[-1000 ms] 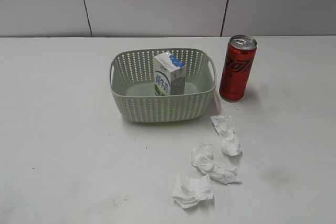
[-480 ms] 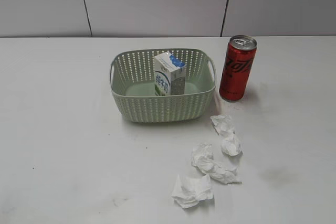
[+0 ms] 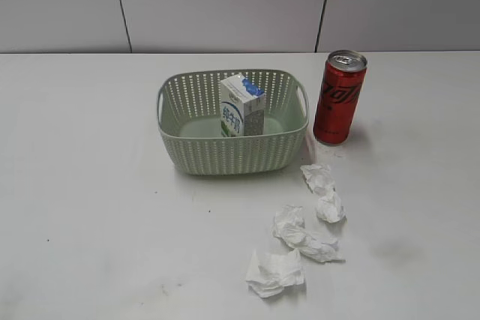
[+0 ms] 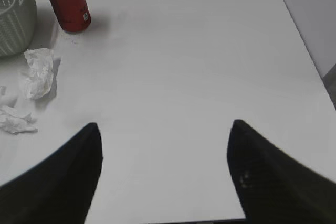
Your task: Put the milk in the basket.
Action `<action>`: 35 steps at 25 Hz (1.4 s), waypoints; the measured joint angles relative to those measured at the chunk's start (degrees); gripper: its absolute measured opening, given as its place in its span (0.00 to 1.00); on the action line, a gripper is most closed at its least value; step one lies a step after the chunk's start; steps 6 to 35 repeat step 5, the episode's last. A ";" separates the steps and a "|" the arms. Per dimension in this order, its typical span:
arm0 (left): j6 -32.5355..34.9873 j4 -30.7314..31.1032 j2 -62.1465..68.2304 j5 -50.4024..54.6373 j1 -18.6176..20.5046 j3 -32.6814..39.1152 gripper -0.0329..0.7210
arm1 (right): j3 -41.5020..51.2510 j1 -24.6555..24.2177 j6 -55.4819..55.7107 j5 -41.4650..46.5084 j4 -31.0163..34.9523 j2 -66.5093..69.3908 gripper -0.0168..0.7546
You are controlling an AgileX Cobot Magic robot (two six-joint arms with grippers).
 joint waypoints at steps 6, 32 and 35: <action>0.00 0.00 0.00 0.00 0.00 0.00 0.36 | 0.00 0.00 0.00 0.00 -0.11 -3.00 0.74; 0.00 0.00 0.00 0.00 0.00 0.00 0.36 | 0.00 0.00 0.00 0.00 -0.11 -3.00 0.74; 0.00 0.00 0.00 0.00 0.00 0.00 0.36 | 0.00 0.00 0.00 0.00 -0.11 -3.00 0.74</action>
